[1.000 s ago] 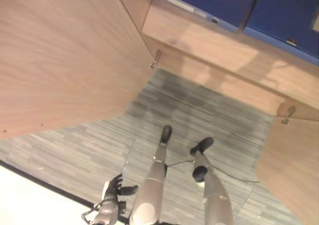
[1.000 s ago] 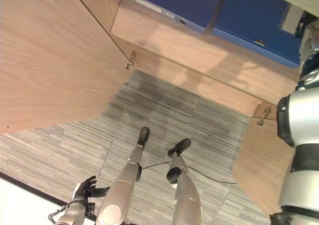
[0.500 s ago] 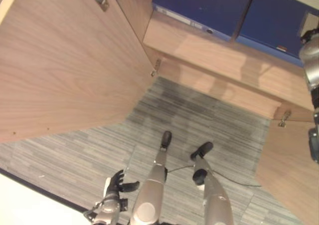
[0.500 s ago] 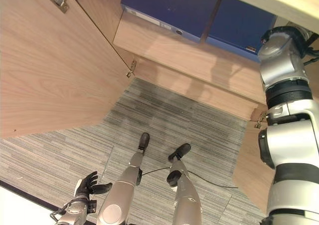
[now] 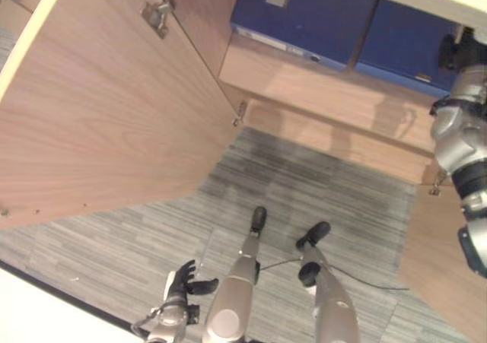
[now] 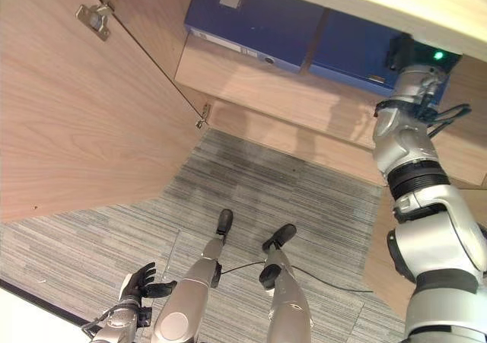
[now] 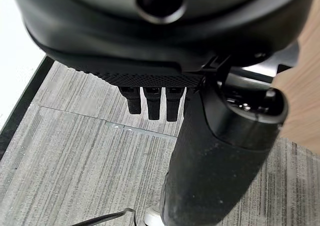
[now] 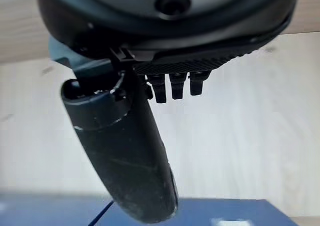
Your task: Put the empty folder in the office cabinet
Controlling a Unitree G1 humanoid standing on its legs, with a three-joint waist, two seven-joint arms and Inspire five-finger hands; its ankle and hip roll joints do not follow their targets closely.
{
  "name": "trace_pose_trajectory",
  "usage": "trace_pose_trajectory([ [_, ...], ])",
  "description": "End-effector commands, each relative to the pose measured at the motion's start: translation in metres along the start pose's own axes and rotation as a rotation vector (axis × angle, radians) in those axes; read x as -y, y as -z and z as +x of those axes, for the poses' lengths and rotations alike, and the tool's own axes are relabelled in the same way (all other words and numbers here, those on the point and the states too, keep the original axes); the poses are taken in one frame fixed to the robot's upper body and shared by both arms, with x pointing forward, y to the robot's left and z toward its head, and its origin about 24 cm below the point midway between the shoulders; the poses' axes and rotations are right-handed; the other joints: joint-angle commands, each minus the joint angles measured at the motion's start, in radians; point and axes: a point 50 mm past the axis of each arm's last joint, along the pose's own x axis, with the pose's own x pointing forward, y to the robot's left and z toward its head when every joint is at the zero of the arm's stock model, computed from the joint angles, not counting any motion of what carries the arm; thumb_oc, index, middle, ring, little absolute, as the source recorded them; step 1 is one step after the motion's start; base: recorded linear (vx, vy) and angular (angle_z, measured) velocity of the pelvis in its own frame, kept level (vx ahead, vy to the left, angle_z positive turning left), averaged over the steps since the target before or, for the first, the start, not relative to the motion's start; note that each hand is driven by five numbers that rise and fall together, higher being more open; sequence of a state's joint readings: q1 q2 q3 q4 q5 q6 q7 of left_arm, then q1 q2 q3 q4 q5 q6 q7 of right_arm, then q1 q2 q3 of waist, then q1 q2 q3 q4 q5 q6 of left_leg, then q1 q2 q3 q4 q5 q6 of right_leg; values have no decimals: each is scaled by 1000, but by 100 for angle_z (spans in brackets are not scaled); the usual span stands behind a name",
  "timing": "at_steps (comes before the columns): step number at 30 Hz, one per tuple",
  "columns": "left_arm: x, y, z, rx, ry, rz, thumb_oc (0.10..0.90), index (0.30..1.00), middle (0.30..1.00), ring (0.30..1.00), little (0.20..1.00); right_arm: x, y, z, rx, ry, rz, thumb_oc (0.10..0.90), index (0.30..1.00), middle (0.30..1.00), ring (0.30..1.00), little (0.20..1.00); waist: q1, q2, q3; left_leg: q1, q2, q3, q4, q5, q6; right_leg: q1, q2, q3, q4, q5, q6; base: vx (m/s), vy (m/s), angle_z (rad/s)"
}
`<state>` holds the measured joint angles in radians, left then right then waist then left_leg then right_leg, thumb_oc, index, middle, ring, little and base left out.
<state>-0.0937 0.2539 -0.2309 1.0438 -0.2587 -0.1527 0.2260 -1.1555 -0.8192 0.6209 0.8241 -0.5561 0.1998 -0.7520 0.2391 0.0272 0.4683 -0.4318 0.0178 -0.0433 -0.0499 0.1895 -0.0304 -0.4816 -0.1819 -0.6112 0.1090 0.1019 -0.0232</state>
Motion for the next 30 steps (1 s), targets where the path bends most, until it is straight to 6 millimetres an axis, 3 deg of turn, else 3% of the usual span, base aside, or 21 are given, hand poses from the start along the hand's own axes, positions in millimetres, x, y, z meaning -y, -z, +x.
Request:
trace_pose_trajectory([
  [1,-22,59,-20,-179,-41,74,800,900,900,900,900,23,-33,12,316,110,-150,800,900,900,900,900,3,-75,-67,137,6,29,-30,-157,-27,102,-4,32,-59,-12,155,0,0,0],
  [2,-24,62,-21,-194,-42,71,800,900,900,900,900,19,-49,6,428,91,-198,800,900,900,900,900,0,-79,-70,138,8,31,-30,-157,-29,103,-2,33,-62,-10,156,0,0,0],
  [8,-24,66,-23,-209,-39,50,800,900,900,900,900,3,-75,-14,602,28,-258,800,900,900,900,900,-3,-86,-72,143,9,32,-31,-159,-29,109,-2,35,-65,-7,158,0,0,0],
  [20,-24,73,-25,-241,-47,25,800,900,900,900,900,-18,-90,-35,724,-52,-354,800,900,900,900,900,-7,-100,-73,145,11,38,-32,-162,-32,110,-2,37,-73,1,162,-3,2,-3],
  [25,-26,74,-26,-246,-57,19,800,900,900,900,900,-18,-97,-36,781,-60,-390,800,900,900,900,900,-7,-104,-71,146,12,40,-33,-163,-33,111,1,39,-76,2,163,0,0,0],
  [30,-33,76,-27,-253,-69,19,800,900,900,900,900,-19,-106,-29,878,-79,-542,800,900,900,900,900,5,-113,-72,145,13,38,-33,-162,-35,112,3,39,-78,3,163,0,0,0],
])
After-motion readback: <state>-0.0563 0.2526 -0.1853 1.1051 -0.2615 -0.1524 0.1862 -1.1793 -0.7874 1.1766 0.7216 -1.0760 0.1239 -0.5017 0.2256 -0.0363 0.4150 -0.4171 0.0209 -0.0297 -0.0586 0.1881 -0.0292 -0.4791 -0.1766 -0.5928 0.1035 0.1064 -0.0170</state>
